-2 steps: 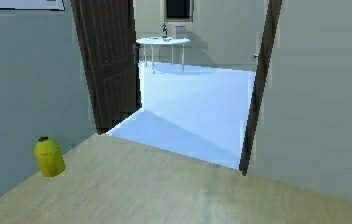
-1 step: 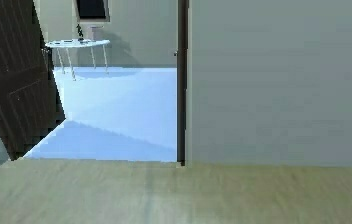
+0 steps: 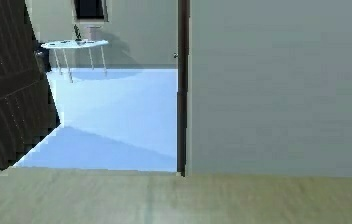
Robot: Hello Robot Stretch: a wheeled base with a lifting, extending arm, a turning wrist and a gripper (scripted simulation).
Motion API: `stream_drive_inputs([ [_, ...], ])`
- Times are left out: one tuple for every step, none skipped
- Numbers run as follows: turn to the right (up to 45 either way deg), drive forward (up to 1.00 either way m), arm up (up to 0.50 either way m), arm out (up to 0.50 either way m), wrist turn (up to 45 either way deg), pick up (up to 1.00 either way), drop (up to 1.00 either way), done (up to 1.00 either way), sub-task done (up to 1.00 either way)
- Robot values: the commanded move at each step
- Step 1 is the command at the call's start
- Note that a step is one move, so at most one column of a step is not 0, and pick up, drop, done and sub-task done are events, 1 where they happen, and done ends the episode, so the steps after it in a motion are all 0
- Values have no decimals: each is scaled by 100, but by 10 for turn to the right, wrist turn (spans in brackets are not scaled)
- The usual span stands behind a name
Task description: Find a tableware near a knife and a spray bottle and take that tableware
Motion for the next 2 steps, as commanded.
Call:
stream_drive_inputs([
  [-240,0,0,0,0,0,0,0,0],
  [0,100,0,0,0,0,0,0,0],
])
